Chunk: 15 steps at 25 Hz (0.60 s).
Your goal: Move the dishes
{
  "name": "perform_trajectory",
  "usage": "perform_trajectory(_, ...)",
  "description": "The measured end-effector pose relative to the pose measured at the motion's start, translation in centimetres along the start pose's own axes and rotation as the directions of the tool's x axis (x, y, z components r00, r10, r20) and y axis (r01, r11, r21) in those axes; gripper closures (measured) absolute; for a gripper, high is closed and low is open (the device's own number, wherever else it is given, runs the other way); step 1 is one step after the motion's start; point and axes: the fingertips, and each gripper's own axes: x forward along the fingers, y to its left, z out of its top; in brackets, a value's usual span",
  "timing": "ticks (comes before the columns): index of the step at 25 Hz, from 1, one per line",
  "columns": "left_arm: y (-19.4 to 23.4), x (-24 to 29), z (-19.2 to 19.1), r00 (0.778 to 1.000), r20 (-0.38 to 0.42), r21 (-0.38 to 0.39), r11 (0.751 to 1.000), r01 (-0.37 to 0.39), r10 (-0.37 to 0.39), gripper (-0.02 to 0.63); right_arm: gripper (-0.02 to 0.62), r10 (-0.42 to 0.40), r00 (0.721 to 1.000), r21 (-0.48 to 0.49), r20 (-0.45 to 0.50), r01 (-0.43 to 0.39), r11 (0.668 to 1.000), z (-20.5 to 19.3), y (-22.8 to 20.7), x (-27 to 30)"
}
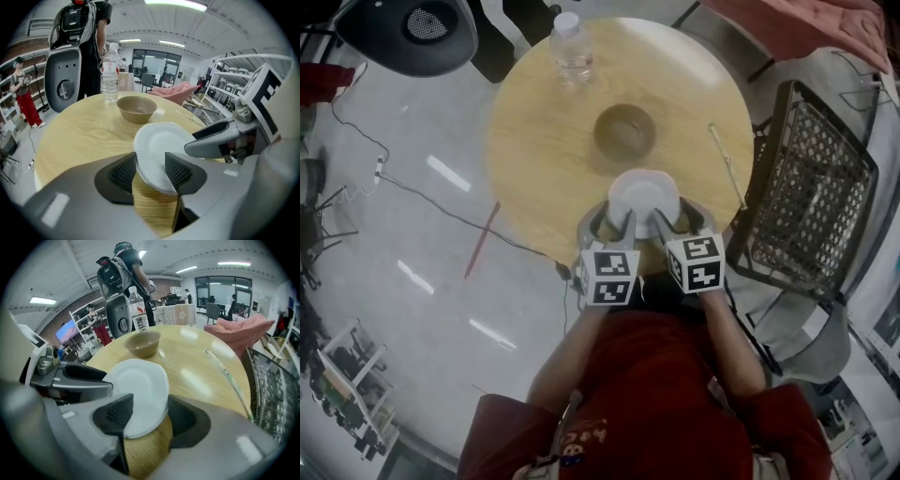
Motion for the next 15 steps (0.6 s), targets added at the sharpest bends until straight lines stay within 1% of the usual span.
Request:
perform_trajectory(10, -0.8, 0.1, 2.0, 0.998, 0.040, 0.068, 0.997, 0.043, -0.046, 0.399, 0.362, -0.057, 0.997, 0.059, 0.055, 0.054, 0.997, 0.9, -0.9, -1.3)
perform_trajectory(15, -2.3, 0.5, 3.4, 0.995, 0.058, 0.116, 0.990, 0.073, -0.080, 0.399, 0.362, -0.090, 0.992, 0.118, 0.083, 0.080, 0.990, 0.6, -2.3, -2.2)
